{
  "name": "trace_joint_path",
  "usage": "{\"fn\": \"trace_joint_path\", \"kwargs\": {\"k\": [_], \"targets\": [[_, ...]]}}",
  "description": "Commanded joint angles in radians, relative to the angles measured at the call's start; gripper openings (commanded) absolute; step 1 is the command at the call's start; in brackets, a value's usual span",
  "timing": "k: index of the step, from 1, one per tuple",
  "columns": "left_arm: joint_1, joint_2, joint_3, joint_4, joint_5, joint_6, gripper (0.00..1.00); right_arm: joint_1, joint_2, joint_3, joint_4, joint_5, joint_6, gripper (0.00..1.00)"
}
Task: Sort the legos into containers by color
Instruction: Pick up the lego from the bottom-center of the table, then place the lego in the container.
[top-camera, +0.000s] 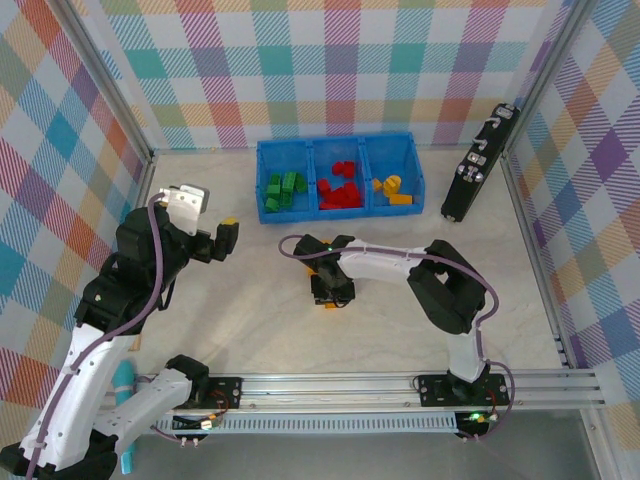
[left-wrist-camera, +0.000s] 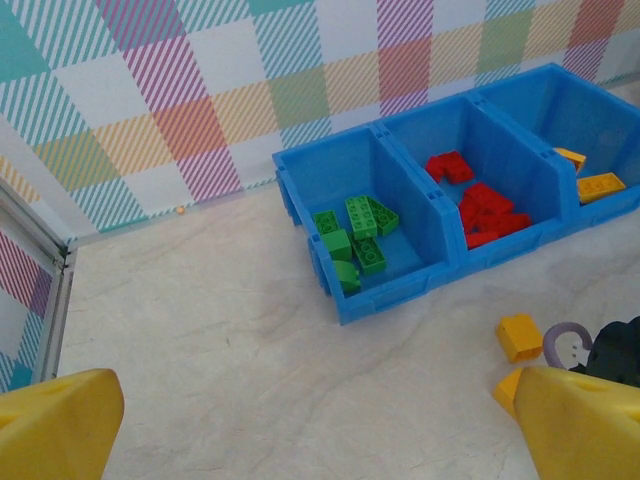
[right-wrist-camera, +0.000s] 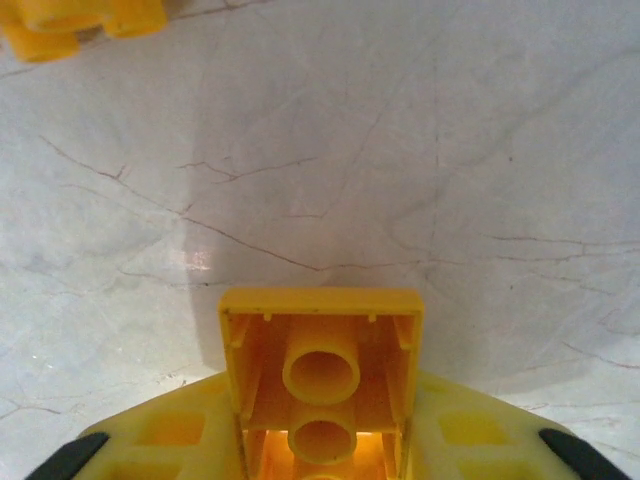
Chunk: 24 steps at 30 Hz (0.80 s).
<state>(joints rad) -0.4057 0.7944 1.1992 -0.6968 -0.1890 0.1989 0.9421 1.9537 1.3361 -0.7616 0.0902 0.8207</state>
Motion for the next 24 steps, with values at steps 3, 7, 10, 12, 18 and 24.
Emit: {"fn": "trace_joint_path", "kwargs": {"k": [3,7,10,12,18,24], "targets": [[-0.012,-0.009,-0.004,0.020,-0.035,0.006,1.00,-0.011,-0.067,-0.013,-0.100,0.097,-0.072,0.30],[-0.013,-0.006,-0.011,0.025,-0.035,0.010,1.00,-0.088,-0.159,-0.010,-0.148,0.133,-0.203,0.32],[-0.013,-0.015,-0.026,0.038,-0.020,0.015,1.00,-0.185,-0.223,0.012,-0.169,0.181,-0.320,0.32],[-0.013,-0.025,-0.038,0.046,-0.020,0.016,1.00,-0.271,-0.240,0.054,-0.163,0.203,-0.407,0.32],[-0.013,-0.011,-0.025,0.030,0.014,0.027,1.00,-0.464,-0.155,0.252,-0.050,0.219,-0.587,0.34],[-0.013,0.006,-0.020,0.011,0.034,0.046,1.00,-0.571,0.056,0.506,0.047,0.171,-0.622,0.34]]}}
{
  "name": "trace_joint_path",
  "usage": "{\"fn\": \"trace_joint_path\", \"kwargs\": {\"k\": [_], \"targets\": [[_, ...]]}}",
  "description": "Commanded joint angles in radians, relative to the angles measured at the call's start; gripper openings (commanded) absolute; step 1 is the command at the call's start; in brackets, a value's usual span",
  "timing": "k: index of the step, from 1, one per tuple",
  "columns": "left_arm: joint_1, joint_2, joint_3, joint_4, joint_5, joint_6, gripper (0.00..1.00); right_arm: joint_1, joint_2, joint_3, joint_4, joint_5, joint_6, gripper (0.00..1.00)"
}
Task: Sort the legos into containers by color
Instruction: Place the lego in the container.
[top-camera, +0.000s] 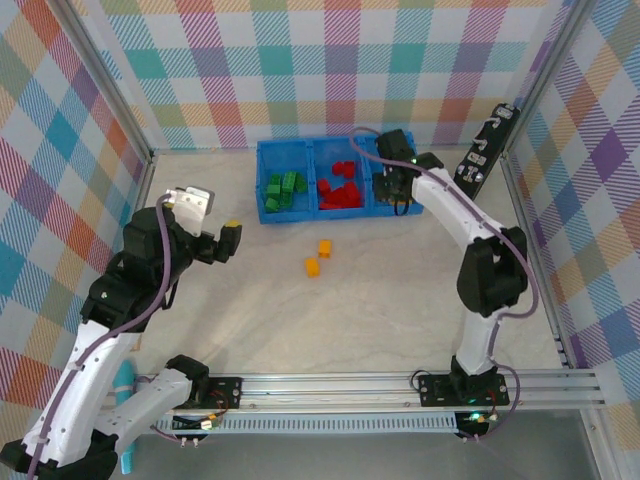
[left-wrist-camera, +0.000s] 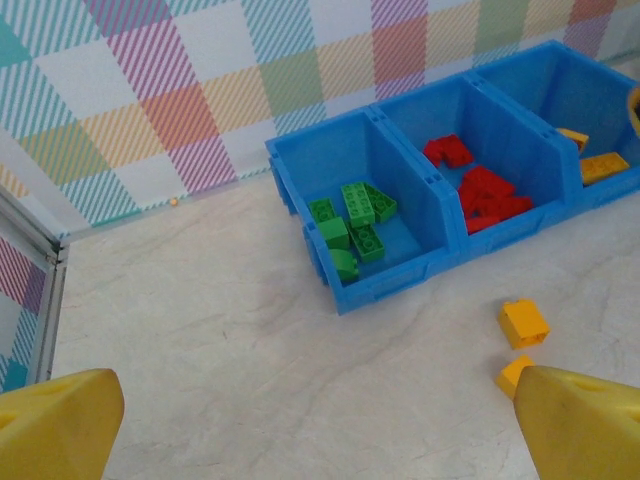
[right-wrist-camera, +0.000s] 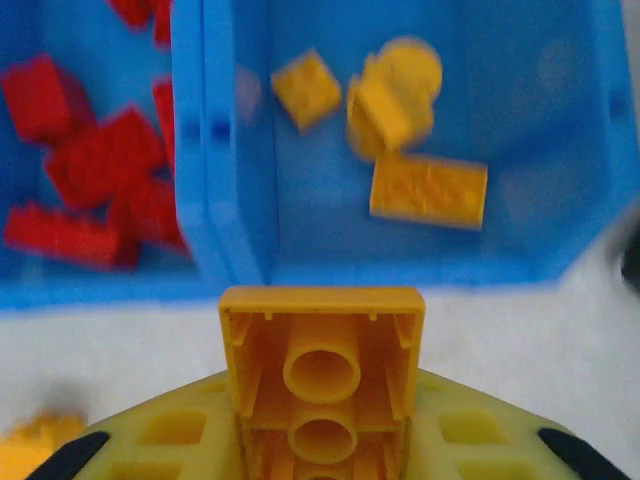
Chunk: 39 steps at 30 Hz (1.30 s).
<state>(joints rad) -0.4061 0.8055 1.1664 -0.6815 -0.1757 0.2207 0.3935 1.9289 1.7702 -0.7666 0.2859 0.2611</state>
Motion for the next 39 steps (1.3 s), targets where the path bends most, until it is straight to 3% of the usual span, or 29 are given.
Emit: {"fn": "trace_joint_path", "kwargs": {"k": [1,8,19,24,31,39], "targets": [[-0.014,-0.005,0.013,-0.004,0.016,0.026,1.00,-0.033,0.123,0.126,0.052,-0.028,-0.071,0.34],[-0.014,0.001,0.013,-0.006,-0.002,0.044,1.00,-0.095,0.370,0.444,0.005,-0.036,-0.087,0.35],[-0.013,0.041,0.005,0.001,0.010,0.052,1.00,-0.133,0.560,0.658,0.008,-0.042,-0.115,0.39],[-0.014,0.046,-0.005,0.006,0.001,0.060,1.00,-0.142,0.608,0.704,0.029,-0.051,-0.127,0.53],[-0.013,0.059,-0.005,0.005,0.021,0.062,1.00,-0.136,0.525,0.669,0.035,-0.065,-0.142,0.56],[-0.013,0.052,-0.006,0.004,0.022,0.062,1.00,-0.057,0.293,0.453,0.108,-0.017,-0.171,0.60]]}}
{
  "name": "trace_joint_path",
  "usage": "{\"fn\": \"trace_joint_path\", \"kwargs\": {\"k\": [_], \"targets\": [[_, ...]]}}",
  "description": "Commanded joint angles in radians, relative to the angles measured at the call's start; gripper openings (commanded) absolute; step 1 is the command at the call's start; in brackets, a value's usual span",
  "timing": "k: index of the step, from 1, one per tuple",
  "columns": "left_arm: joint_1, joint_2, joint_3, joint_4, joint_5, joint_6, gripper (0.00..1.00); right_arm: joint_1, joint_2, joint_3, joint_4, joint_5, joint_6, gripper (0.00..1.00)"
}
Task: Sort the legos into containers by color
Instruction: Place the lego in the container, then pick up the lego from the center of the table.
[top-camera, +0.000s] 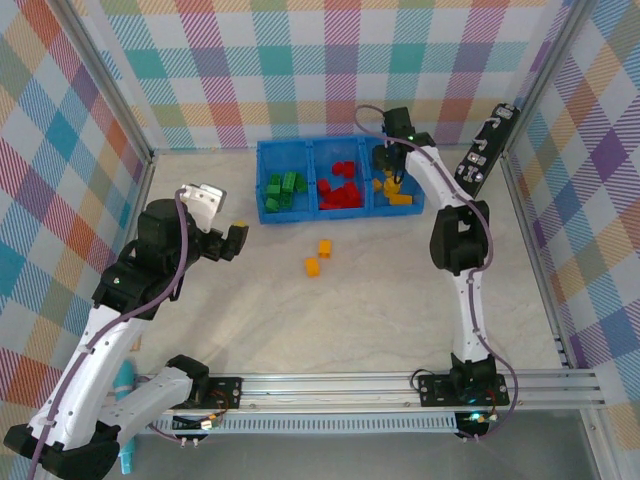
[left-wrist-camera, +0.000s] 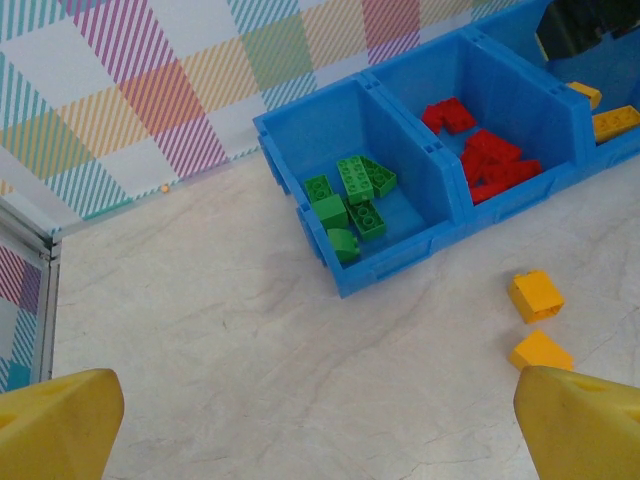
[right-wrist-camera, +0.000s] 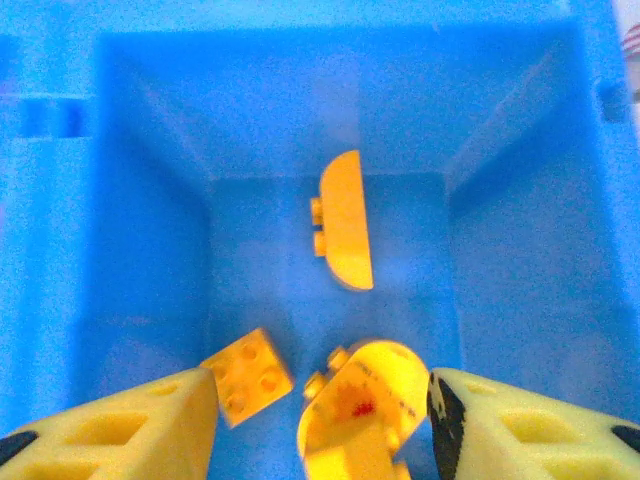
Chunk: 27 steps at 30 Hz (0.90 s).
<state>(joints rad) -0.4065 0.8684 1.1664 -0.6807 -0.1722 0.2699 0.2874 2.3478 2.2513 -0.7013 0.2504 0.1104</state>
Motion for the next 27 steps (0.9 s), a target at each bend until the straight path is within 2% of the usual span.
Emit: {"fn": "trace_joint_path", "kwargs": {"k": [1,5,10,14,21,27], "targets": [[-0.013,-0.014,-0.006,0.005,0.018,0.013,1.00,0.068,-0.146,-0.047,0.037,0.043,-0.017,0.61],[-0.012,-0.029,-0.010,0.009,0.016,0.011,1.00,0.156,-0.284,-0.236,0.121,0.142,-0.019,0.61],[-0.012,-0.042,-0.013,0.011,0.028,0.004,1.00,0.222,-0.376,-0.374,0.118,0.117,0.151,0.62],[-0.012,-0.041,-0.007,0.006,0.032,0.001,1.00,0.274,-0.432,-0.544,0.189,0.069,0.300,0.65],[-0.012,-0.039,-0.008,0.007,0.044,-0.003,1.00,0.346,-0.388,-0.663,0.228,-0.046,0.494,0.68],[-0.012,-0.050,-0.011,0.006,0.033,-0.003,1.00,0.354,-0.353,-0.689,0.227,-0.080,0.519,0.72]]}}
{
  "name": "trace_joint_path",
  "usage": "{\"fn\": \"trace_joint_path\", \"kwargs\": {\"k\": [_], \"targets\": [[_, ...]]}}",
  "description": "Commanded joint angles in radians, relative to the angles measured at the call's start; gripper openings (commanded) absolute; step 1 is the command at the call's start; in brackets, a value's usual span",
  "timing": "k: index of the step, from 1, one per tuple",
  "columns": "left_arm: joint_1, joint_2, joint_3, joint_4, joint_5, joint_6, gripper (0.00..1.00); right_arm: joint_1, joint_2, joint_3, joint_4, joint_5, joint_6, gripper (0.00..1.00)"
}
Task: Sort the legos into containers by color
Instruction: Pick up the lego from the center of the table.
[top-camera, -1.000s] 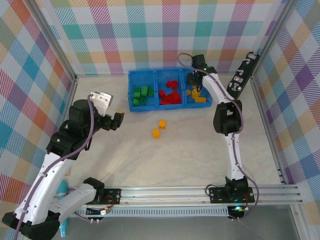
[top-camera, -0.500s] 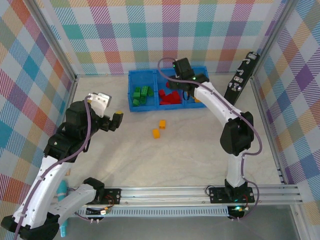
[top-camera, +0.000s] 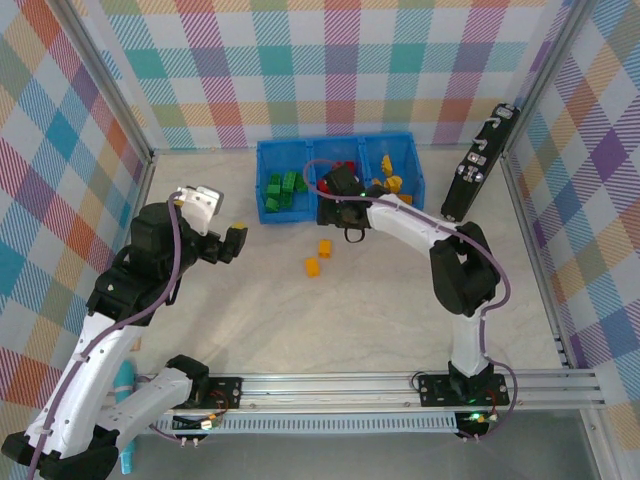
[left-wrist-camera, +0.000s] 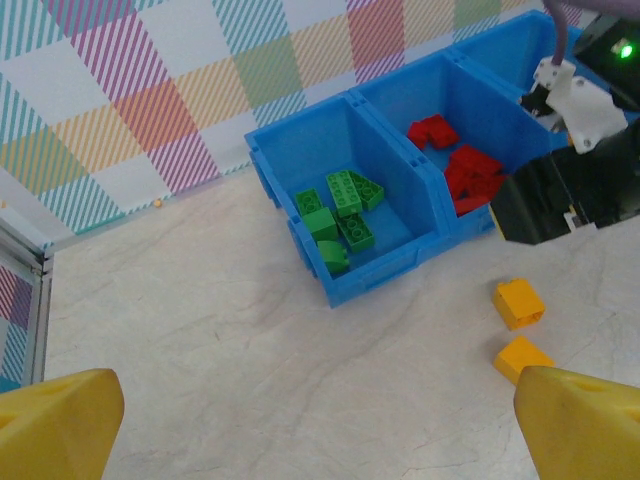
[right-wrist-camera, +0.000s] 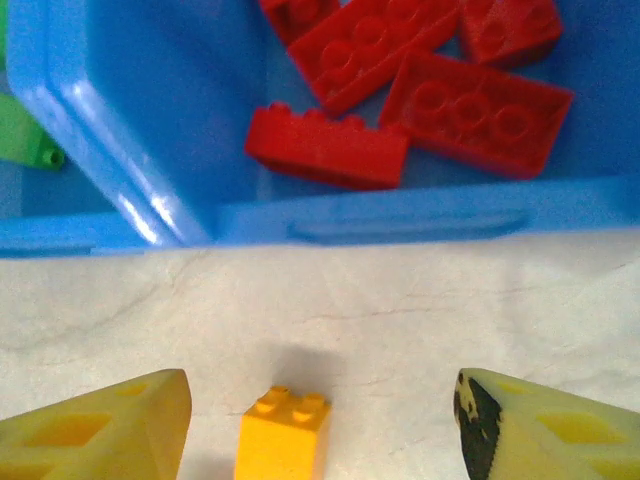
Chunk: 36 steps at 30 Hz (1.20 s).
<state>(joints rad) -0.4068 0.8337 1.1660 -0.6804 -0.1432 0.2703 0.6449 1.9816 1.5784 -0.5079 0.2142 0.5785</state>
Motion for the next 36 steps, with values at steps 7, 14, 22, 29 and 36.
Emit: {"fn": "trace_joint_path", "kwargs": {"k": [7,14,22,29,36], "targets": [[-0.012,-0.005,-0.007,-0.001,-0.004,-0.003,1.00,-0.001,0.049,-0.042,0.040,-0.100,0.082,0.72],[-0.012,0.016,0.003,-0.011,0.008,-0.001,1.00,0.005,0.086,-0.036,0.041,-0.143,0.109,0.73],[-0.012,0.013,0.005,-0.011,-0.006,-0.002,1.00,0.020,0.115,-0.038,0.037,-0.170,0.112,0.73],[-0.012,0.010,0.007,-0.013,-0.004,-0.002,1.00,0.059,0.163,-0.008,-0.018,-0.133,0.070,0.71],[-0.012,0.009,0.007,-0.015,-0.005,-0.001,1.00,0.067,0.182,-0.006,-0.064,-0.100,0.036,0.48]]}}
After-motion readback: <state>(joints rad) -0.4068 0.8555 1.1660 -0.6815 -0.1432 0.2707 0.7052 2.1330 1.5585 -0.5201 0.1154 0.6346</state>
